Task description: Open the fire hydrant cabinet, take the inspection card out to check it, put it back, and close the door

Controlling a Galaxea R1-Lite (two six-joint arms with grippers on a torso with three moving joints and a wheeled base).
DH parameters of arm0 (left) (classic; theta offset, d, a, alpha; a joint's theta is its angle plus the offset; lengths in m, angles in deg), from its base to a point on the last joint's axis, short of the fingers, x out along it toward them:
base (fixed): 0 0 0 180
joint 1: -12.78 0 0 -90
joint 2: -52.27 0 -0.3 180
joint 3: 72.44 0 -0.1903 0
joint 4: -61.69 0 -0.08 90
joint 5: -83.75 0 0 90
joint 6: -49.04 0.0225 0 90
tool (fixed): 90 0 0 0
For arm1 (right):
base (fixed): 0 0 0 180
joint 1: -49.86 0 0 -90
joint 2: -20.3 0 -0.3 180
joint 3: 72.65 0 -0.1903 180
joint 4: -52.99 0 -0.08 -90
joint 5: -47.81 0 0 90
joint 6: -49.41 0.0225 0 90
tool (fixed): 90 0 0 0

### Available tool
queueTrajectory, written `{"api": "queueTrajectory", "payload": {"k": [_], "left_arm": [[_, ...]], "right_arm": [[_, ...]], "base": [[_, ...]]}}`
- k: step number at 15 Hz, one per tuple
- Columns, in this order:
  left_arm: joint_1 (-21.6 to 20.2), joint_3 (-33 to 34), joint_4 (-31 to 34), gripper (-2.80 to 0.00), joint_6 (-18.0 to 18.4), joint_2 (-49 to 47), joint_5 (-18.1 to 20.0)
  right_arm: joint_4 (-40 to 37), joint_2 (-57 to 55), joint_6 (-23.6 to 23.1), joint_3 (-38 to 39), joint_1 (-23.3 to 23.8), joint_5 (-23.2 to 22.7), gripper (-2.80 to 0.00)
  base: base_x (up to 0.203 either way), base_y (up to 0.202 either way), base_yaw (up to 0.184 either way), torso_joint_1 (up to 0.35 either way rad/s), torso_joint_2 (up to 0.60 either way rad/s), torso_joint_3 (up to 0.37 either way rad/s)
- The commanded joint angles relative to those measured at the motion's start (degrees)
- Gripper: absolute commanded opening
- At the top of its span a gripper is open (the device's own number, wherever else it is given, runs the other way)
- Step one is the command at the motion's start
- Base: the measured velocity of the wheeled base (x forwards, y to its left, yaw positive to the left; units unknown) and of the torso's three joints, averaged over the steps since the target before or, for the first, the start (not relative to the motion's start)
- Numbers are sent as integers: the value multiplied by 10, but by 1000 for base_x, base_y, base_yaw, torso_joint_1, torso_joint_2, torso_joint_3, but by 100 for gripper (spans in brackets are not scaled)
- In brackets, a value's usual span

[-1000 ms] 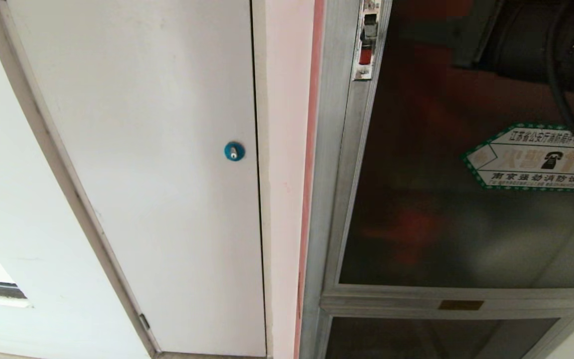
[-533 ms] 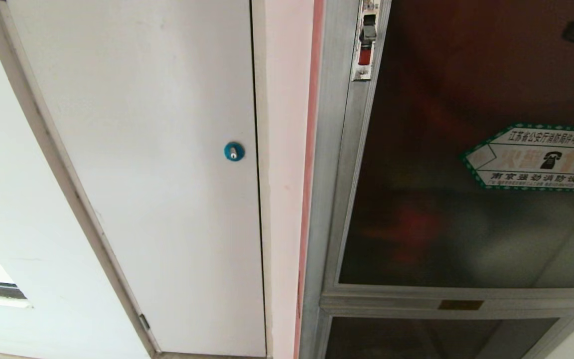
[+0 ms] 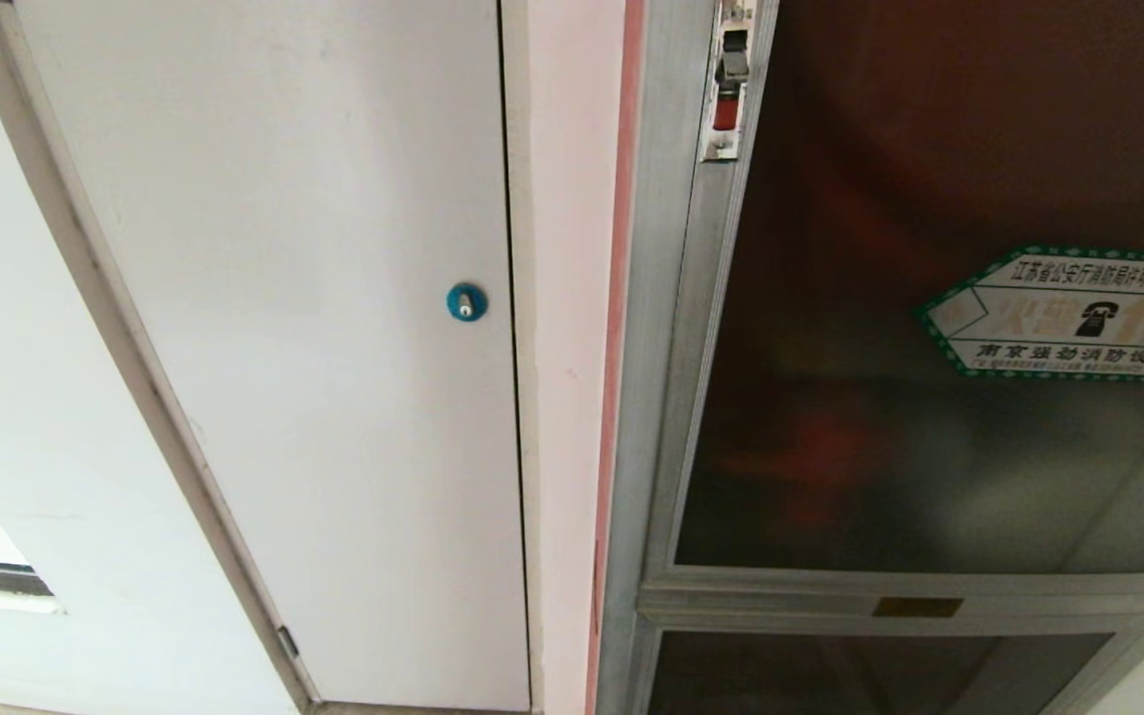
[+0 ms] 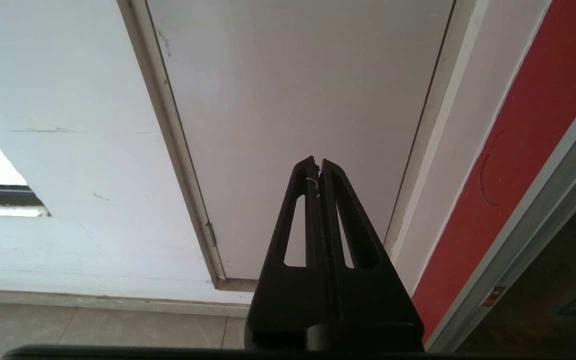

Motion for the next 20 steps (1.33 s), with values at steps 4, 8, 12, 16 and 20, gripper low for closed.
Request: {"api": "queueTrajectory", "payload": {"k": [4, 8, 12, 16, 20], "left_arm": [[0, 0, 0, -280, 0, -1, 0], [0, 0, 0, -280, -1, -1, 0], [0, 0, 0, -280, 0, -1, 0], [0, 0, 0, -280, 0, 0, 0], [0, 1, 0, -280, -1, 0, 0]], "right_arm": [[-48, 213, -22, 178, 53, -3, -280], [-2, 272, -56, 360, 58, -21, -280], [-4, 276, -35, 397, 59, -81, -280], [11, 276, -33, 399, 58, -81, -280], [10, 276, -32, 399, 59, -81, -280]], "base": [[0, 0, 0, 0, 0, 0], [0, 0, 0, 0, 0, 0], [0, 0, 0, 0, 0, 0], [130, 0, 0, 3, 0, 2], [151, 0, 1, 9, 5, 1]]}}
